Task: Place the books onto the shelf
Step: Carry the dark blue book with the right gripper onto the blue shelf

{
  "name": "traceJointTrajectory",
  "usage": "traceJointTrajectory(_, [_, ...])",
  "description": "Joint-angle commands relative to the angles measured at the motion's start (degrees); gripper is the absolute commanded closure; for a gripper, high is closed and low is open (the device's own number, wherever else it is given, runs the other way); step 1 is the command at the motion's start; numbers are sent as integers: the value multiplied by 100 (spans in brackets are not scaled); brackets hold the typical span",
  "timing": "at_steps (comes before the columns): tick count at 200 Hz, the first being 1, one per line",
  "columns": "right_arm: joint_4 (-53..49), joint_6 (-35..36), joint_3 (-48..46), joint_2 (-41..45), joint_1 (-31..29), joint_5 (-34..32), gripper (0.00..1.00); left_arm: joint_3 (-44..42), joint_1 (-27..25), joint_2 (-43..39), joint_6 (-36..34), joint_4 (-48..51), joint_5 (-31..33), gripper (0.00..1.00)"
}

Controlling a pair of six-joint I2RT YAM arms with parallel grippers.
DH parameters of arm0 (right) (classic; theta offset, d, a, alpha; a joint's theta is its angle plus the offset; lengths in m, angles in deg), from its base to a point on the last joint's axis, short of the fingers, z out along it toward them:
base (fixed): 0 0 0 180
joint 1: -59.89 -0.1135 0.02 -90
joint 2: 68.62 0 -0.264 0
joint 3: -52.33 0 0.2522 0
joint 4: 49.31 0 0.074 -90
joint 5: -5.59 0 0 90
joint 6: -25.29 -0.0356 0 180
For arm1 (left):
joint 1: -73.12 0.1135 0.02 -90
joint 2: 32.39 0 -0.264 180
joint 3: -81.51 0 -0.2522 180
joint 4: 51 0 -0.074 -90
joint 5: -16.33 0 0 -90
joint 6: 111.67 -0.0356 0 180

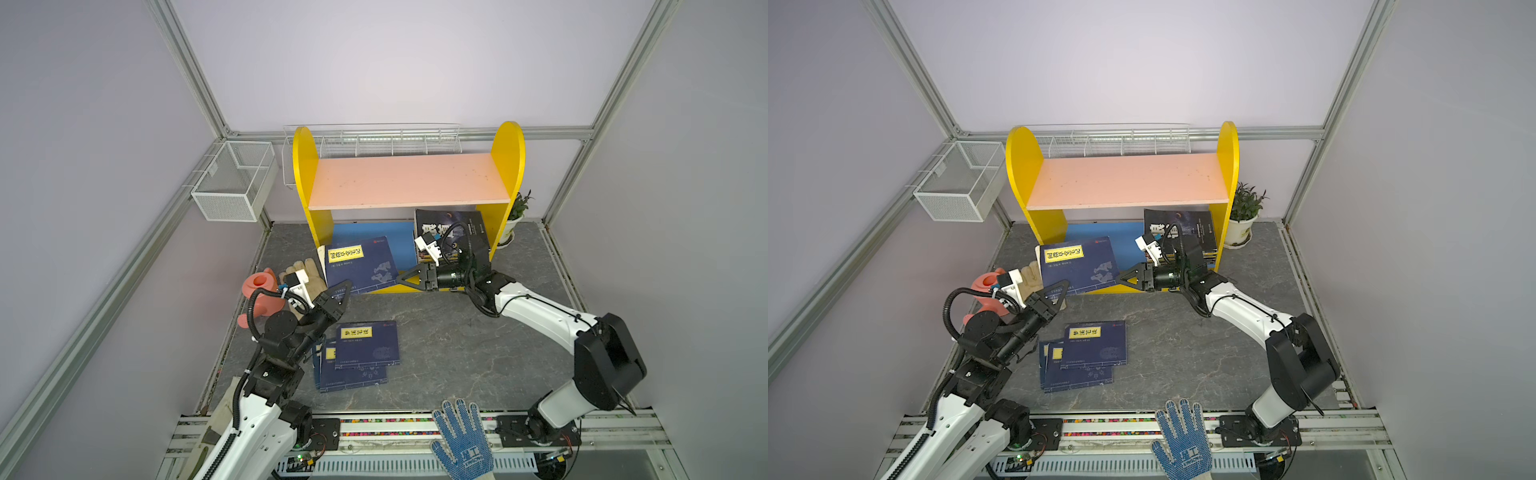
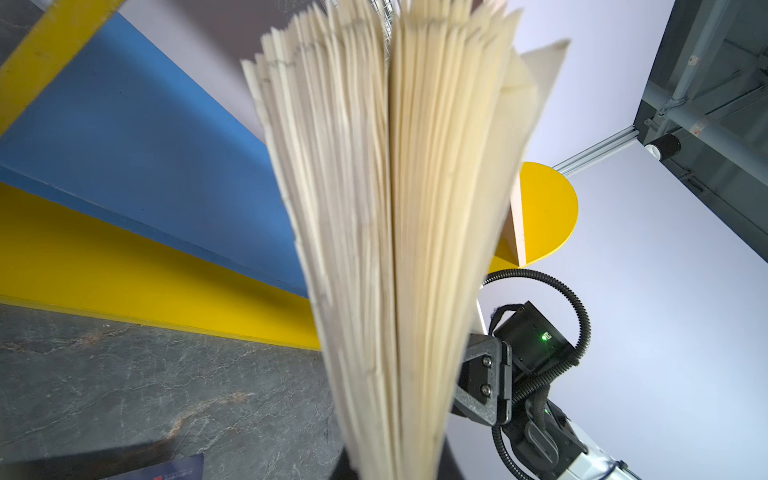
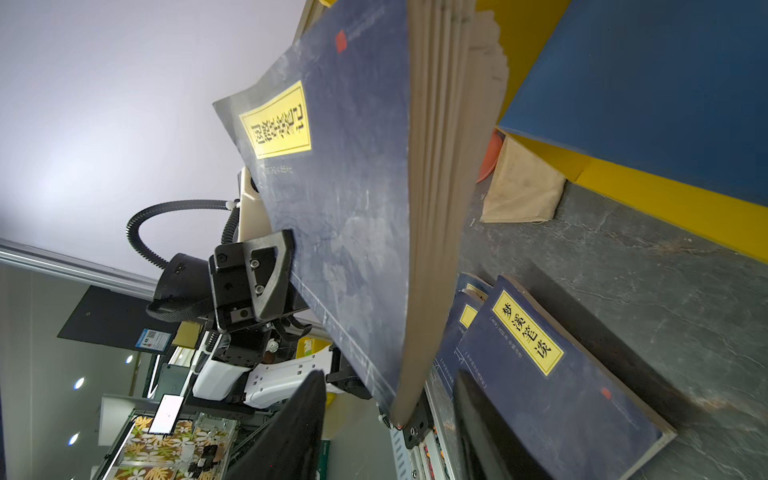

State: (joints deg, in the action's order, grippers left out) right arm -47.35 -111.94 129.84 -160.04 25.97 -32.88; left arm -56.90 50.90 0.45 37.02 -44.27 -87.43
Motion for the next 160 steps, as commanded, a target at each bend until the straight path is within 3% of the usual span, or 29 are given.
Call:
traceJointTrajectory(1, [204, -103, 229, -203, -83, 312, 51, -14, 16, -67, 133, -544, -38, 100])
traceJointTrajectory(15, [252, -150, 309, -271, -90, 313, 56, -31, 16, -84, 157, -546, -53, 100])
traceJointTrajectory(48, [998, -568, 267, -285, -102, 226, 85, -33, 16, -102, 85, -253, -57, 100])
traceJointTrajectory(72, [1187, -649, 213, -224, -107, 130, 92, -15, 16, -85, -54, 168, 93, 100])
traceJointTrajectory(88, [1187, -631, 171, -170, -107, -3, 94, 3, 11, -91, -99, 431, 290, 77])
traceJointTrajectory(113, [1161, -605, 82, -36, -81, -333, 93, 68, 13, -133, -221, 798, 609, 33])
traceJointTrajectory(136, [1087, -575, -54, 165, 21, -834, 93, 142, 9, -252, -253, 1376, 1128, 19])
traceJointTrajectory(160, [491, -246, -80, 409, 78, -1588, 94, 332, 11, -436, 28, 2886, 2378, 17])
